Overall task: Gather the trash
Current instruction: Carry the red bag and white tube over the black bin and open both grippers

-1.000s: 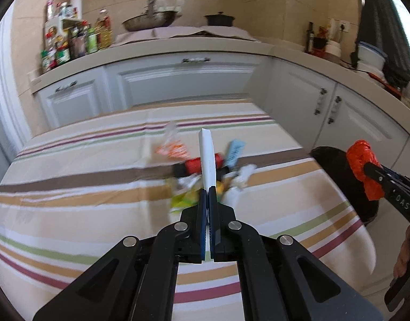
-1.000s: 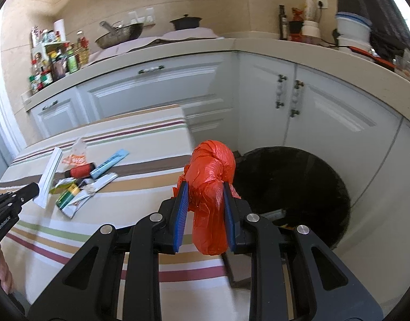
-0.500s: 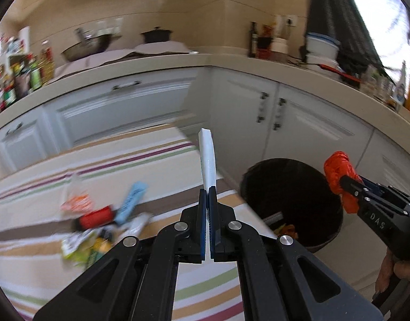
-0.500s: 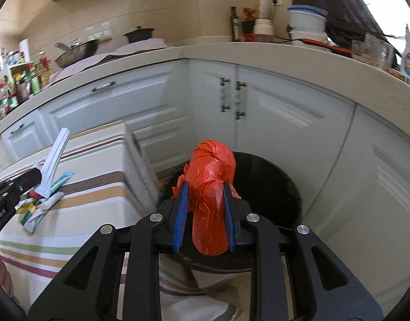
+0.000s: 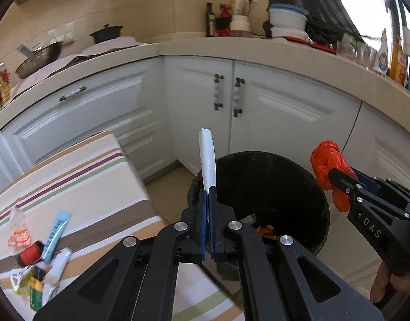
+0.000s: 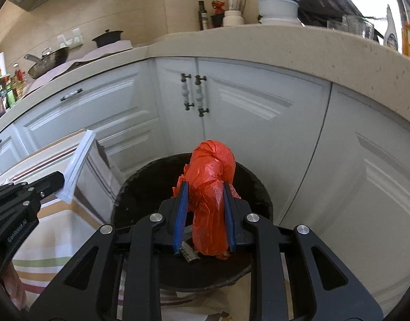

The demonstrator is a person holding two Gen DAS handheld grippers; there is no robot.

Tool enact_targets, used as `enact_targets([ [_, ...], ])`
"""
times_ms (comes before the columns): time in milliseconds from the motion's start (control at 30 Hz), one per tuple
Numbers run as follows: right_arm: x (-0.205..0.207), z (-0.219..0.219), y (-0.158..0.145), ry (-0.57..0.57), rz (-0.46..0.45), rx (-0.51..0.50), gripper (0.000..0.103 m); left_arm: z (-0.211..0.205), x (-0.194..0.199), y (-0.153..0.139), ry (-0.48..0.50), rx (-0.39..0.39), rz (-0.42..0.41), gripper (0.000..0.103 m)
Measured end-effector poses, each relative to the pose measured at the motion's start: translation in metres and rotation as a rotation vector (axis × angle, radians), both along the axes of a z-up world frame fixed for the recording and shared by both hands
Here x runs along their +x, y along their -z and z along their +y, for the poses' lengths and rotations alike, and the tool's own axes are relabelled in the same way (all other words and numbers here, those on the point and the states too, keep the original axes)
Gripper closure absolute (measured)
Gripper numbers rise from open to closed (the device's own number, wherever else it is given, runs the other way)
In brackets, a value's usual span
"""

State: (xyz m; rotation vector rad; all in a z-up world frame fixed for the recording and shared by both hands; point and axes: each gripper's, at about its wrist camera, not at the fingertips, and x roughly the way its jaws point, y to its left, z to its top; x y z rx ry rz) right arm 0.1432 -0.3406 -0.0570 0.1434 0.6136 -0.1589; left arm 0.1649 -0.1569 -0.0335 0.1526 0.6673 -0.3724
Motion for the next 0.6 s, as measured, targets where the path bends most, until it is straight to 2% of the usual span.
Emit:
enact_targets([
  [200,0.015,-0.015,0.012,0.015,0.008,0.022,0.077,-0.021,0.014,0.010,0.033,0.024,0.022,0.100],
  [233,0.017,-0.016,0.014,0.015,0.008,0.025,0.073,-0.024,0.017,0.012,0.035,0.028,0.024,0.097],
  [300,0.020,-0.020,0.018,0.028,0.007,0.025,0.065,-0.028,0.022,0.016,0.027,0.033,0.034,0.078],
  [367,0.022,-0.024,0.021,0.036,0.010,0.031,0.064,-0.027,0.025,0.018,0.015,0.027,0.042,0.070],
  [533,0.020,-0.026,0.023,0.045,0.013,0.036,0.064,-0.023,0.027,0.015,0.000,0.017,0.042,0.068],
  [600,0.019,-0.024,0.021,0.044,0.012,0.036,0.064,-0.019,0.024,0.013,-0.012,0.015,0.036,0.064],
])
